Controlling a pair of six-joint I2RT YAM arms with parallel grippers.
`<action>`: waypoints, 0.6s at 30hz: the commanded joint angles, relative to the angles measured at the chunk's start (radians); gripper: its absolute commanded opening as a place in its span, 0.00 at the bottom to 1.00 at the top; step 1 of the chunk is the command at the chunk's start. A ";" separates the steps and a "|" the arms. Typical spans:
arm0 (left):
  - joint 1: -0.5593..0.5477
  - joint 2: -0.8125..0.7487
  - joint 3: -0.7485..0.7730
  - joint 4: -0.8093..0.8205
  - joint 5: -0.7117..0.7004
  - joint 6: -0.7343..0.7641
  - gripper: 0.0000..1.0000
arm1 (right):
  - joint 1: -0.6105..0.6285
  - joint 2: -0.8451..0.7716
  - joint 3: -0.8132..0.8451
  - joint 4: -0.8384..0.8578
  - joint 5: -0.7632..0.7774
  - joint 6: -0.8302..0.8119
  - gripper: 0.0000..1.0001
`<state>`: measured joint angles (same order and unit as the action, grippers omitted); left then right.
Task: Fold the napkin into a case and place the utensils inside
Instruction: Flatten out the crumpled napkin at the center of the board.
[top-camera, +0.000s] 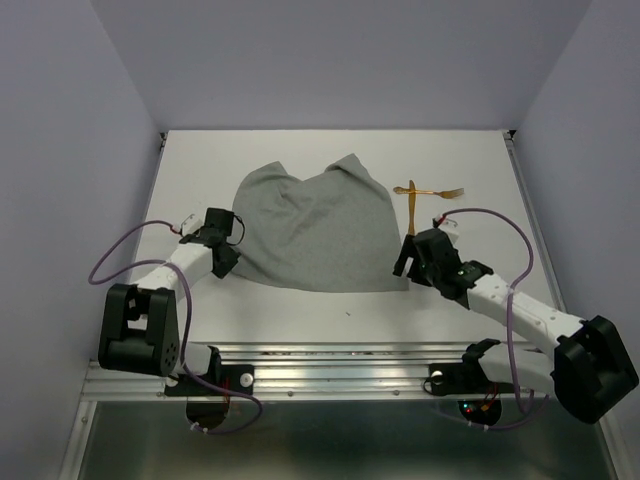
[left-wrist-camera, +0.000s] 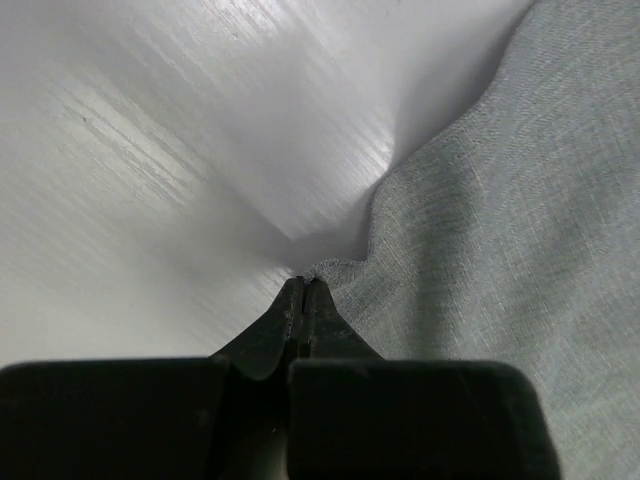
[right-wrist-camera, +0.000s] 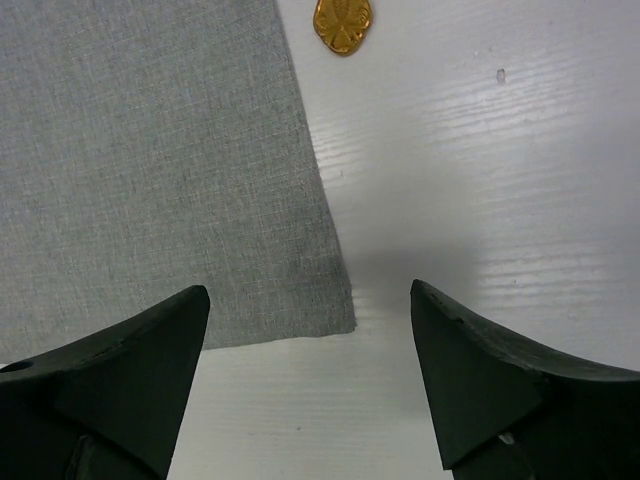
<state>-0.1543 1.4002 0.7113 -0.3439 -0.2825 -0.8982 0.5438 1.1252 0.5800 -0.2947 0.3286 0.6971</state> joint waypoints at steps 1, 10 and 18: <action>0.004 -0.081 0.002 -0.041 0.019 0.015 0.00 | 0.002 -0.024 -0.020 -0.078 -0.009 0.079 0.87; 0.004 -0.124 -0.009 -0.035 0.043 0.015 0.00 | 0.002 0.018 -0.147 0.072 -0.160 0.301 0.77; 0.004 -0.152 -0.013 -0.027 0.046 0.030 0.00 | 0.002 0.129 -0.166 0.195 -0.114 0.329 0.45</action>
<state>-0.1539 1.2896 0.7109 -0.3607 -0.2333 -0.8867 0.5438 1.1912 0.4389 -0.1047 0.2058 0.9966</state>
